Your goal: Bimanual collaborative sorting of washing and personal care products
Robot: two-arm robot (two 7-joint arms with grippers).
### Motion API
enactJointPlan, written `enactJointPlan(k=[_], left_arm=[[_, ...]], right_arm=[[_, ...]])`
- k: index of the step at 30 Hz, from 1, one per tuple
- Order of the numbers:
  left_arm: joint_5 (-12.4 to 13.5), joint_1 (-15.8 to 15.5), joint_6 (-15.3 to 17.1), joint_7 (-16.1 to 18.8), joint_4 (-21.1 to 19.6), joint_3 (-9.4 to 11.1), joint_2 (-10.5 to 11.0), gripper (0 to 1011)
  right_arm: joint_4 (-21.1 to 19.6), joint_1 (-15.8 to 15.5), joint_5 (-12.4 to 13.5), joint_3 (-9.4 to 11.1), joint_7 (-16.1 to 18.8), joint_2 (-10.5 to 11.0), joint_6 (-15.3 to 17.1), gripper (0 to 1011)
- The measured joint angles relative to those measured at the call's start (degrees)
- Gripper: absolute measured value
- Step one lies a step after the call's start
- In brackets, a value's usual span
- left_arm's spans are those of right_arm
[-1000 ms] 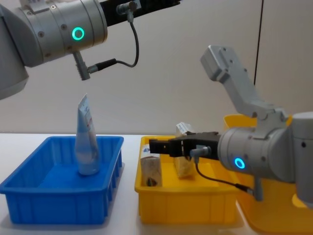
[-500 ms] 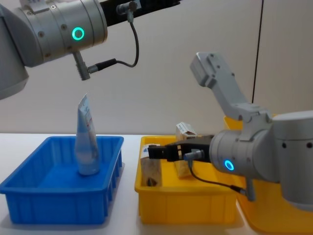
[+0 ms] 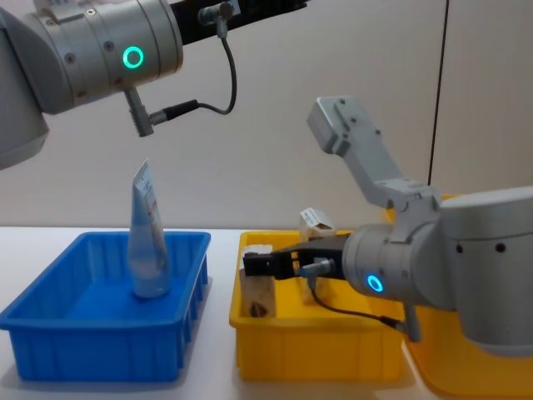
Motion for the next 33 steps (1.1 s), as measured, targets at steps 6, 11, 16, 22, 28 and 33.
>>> enactJointPlan(k=[6, 11, 16, 22, 28, 33], left_arm=[[0.0, 0.0, 0.0, 0.0, 0.0, 0.0, -0.01, 1001], [0.0, 0.0, 0.0, 0.0, 0.0, 0.0, -0.01, 1001], [0.0, 0.0, 0.0, 0.0, 0.0, 0.0, -0.01, 1001], [0.0, 0.0, 0.0, 0.0, -0.01, 0.0, -0.01, 1001], [0.0, 0.0, 0.0, 0.0, 0.0, 0.0, -0.01, 1001], [0.0, 0.0, 0.0, 0.0, 0.0, 0.0, -0.01, 1001]], right_arm=[[0.27, 0.2, -0.34, -0.39, 1.26, -0.27, -1.51, 1002], [-0.16, 0.13, -0.49, -0.58, 1.93, -0.4, -2.22, 1002], [-0.57, -0.05, -0.65, -0.63, 2.38, -0.62, -2.51, 1002], [-0.67, -0.23, -0.76, -0.45, 2.49, -1.09, -2.18, 1002], [-0.3, -0.34, -1.0, -0.16, 1.91, -1.73, -1.2, 1002], [0.14, -0.4, -1.36, 0.03, 1.12, -2.28, -0.46, 1002]])
